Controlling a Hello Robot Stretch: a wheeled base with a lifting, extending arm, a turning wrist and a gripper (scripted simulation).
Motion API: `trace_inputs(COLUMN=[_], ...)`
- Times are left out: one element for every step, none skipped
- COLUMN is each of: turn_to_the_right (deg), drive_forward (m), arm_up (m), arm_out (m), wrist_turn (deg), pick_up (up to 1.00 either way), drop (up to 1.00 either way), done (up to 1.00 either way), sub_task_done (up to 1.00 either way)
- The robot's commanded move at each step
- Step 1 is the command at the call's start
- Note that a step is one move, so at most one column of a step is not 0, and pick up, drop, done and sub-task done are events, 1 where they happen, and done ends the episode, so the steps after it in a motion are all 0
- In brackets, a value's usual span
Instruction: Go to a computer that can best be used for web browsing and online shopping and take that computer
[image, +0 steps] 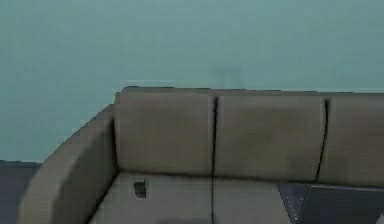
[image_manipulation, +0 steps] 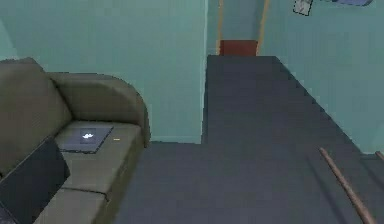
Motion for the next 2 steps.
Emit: trace_inputs(turn_to_the_right=[42.0, 0.0], drive_forward=[0.0, 0.3], arm_up=[0.0, 0.0], arm_out=[0.0, 0.0], wrist_turn=[0.0, 0.0], pick_up=[0.0, 0.0], drop=[0.0, 0.0], done=[0.0, 0.0], sub_task_done=[0.0, 0.0])
